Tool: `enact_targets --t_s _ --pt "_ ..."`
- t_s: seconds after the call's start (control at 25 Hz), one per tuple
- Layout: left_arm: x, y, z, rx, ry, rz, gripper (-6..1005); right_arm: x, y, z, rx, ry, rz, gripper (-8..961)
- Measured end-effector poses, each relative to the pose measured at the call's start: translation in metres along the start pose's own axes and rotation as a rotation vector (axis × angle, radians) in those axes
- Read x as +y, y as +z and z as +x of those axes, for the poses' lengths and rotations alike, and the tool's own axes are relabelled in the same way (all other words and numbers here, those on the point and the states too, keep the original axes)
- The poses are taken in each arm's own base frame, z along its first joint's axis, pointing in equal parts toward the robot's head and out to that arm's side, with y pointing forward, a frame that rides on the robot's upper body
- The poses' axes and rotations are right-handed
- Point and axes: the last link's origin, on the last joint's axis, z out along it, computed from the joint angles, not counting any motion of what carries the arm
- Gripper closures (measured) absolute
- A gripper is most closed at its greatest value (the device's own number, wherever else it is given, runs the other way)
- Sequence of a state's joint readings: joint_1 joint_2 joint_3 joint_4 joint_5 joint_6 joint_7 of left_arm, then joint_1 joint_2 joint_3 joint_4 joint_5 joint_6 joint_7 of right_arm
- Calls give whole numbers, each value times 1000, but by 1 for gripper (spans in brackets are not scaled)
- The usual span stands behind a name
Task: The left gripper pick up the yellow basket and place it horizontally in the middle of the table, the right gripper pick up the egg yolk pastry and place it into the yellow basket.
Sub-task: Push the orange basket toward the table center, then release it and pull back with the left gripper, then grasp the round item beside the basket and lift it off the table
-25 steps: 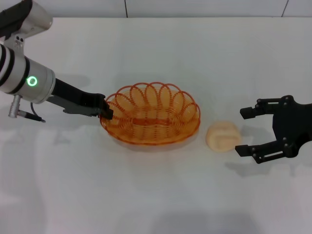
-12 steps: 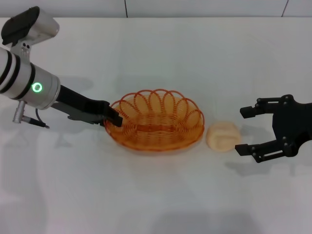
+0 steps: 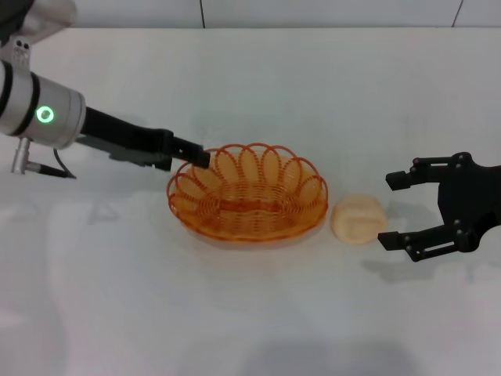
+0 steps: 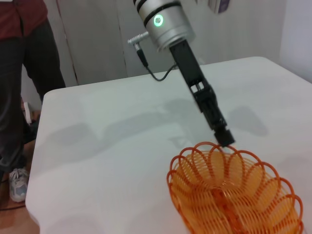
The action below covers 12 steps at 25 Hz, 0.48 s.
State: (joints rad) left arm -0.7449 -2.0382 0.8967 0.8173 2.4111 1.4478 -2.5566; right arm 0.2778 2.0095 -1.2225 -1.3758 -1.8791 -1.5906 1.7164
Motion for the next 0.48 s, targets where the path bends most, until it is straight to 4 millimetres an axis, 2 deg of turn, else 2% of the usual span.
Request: enact_targets --t_s 0.24,0.48 --pt "0 -9 8 65 98 13 162 -6 5 0 -2 8 7 95" --pt "0 -12 12 112 210 5 106 -17 19 0 26 16 -5 96"
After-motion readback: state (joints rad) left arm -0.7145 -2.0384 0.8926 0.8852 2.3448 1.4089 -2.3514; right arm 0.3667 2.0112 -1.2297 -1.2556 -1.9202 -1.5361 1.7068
